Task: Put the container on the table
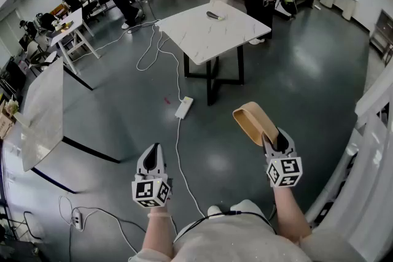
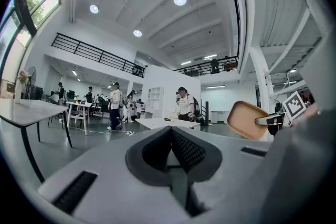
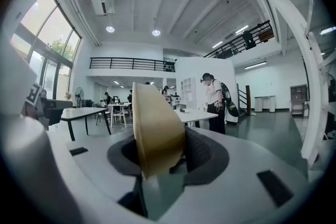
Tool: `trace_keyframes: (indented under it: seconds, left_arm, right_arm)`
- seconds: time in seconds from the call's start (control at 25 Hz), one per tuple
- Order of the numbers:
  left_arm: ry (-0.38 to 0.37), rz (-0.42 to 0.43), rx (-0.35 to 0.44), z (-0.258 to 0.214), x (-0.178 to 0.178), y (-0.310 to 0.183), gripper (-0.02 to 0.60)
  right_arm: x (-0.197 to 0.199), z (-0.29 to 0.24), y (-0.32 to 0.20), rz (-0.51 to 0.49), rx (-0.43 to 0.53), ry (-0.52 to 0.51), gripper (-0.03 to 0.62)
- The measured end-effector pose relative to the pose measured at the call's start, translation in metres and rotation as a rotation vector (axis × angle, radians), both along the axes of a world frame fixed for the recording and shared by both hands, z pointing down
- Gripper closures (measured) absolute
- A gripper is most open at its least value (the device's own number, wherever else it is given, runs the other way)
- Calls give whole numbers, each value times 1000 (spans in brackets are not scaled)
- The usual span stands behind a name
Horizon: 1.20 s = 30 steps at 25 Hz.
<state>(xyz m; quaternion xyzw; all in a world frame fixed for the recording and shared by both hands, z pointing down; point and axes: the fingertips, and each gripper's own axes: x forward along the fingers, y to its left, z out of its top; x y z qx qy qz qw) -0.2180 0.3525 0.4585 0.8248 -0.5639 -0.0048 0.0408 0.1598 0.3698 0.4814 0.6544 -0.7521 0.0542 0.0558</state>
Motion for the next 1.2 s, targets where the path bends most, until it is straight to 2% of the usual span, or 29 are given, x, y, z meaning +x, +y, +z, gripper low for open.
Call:
trace_keyframes:
  seconds: [0.48, 0.92, 1.2]
  left_arm:
    - [-5, -3, 21, -4, -6, -11, 577]
    - [17, -3, 4, 3, -18, -8, 577]
    - [33, 7, -17, 15, -13, -9, 577]
  right_arm:
    - [-2, 2, -8, 16, 6, -6, 421]
    - [-1, 3, -1, 43, -12, -18, 422]
    - [2, 4, -1, 44, -24, -20, 424]
